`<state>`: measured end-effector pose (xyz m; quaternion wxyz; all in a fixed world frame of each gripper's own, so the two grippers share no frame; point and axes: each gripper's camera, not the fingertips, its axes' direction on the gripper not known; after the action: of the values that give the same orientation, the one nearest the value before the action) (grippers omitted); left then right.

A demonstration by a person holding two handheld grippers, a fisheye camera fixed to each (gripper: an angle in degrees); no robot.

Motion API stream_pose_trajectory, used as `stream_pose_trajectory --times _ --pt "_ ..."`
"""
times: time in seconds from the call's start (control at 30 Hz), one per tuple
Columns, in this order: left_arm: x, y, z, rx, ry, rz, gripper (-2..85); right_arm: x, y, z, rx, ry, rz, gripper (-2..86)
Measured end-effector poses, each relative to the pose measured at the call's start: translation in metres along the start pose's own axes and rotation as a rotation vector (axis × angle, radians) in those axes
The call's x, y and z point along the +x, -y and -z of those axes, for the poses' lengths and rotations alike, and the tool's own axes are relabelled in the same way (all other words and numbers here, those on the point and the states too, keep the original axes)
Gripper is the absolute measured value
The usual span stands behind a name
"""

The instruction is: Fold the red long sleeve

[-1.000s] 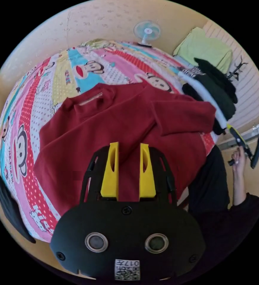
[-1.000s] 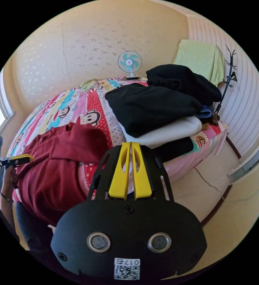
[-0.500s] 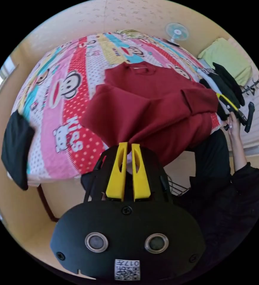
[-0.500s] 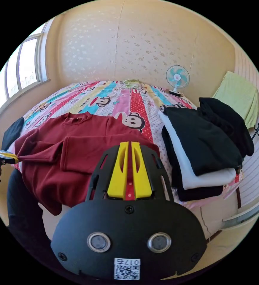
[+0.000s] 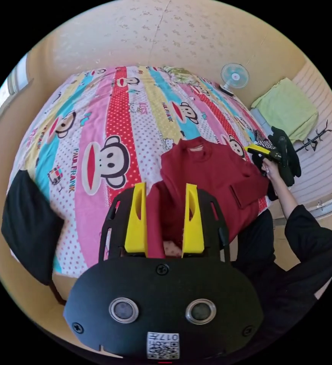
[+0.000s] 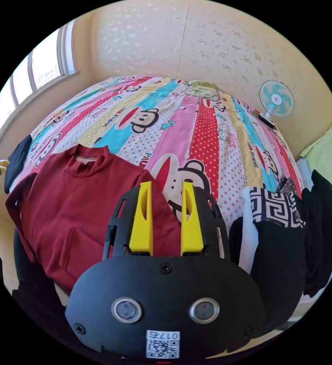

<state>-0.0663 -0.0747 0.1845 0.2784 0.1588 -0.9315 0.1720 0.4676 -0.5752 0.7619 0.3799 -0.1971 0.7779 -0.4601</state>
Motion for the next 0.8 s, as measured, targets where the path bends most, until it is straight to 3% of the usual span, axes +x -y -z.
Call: stream_pose_trajectory --times 0.17,0.2,0.27,0.33,0.47,0.53,0.67,0.8 --pt "-0.021 0.032 -0.112 -0.3 0.138 0.096 16.1 0.021 0.007 -0.096 -0.264 0.019 -0.045 13.7" --pt "-0.021 0.024 -0.129 -0.302 0.16 0.085 15.9 0.022 -0.005 -0.092 -0.164 0.023 -0.071 13.4" --pt "-0.015 0.004 -0.122 -0.18 0.177 0.101 14.3 0.014 -0.012 -0.09 -0.138 -0.005 -0.072 11.3" --pt "-0.008 -0.018 -0.108 -0.139 0.176 0.125 8.4 -0.005 -0.014 -0.086 -0.159 -0.031 -0.003 2.5" --pt "-0.002 -0.053 -0.08 -0.136 0.127 0.176 5.0 -0.056 -0.037 -0.071 -0.174 -0.284 0.135 0.9" --pt "0.002 -0.08 -0.044 -0.034 0.195 0.218 4.8 -0.062 -0.049 -0.056 -0.134 -0.377 0.092 0.9" --pt "-0.003 -0.103 -0.003 0.092 0.143 0.262 4.9 -0.04 -0.065 -0.001 0.025 -0.285 -0.09 2.0" --pt "-0.022 -0.103 -0.004 0.023 0.138 0.334 6.0 -0.012 -0.052 0.02 0.041 0.008 -0.143 7.3"
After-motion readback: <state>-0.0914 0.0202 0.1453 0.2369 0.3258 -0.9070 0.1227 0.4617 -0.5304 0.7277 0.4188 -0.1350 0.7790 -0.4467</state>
